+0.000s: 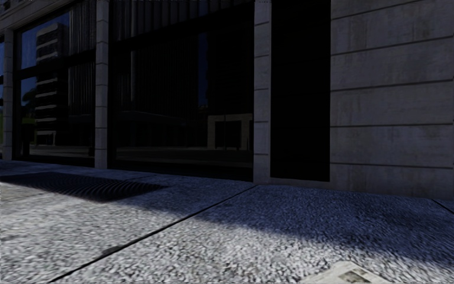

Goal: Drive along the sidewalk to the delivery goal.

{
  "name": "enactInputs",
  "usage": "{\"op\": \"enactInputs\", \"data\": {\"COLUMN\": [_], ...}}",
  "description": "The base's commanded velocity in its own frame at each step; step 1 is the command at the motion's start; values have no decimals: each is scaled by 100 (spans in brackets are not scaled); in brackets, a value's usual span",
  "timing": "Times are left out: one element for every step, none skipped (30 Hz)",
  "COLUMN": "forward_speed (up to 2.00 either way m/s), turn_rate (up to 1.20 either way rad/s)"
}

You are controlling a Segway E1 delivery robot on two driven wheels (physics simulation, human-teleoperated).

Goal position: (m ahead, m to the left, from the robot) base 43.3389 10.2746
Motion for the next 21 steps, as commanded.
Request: {"op": "enactInputs", "data": {"forward_speed": [167, 167, 167, 167, 167, 167, 167, 167, 167, 167, 167, 167, 167, 167, 167, 167, 167, 167, 167, 167, 167], "turn_rate": [38, 38, 38, 38, 38, 38, 38, 38, 38, 38, 38, 38, 38, 38, 38, 38, 38, 38, 38, 38, 38]}}
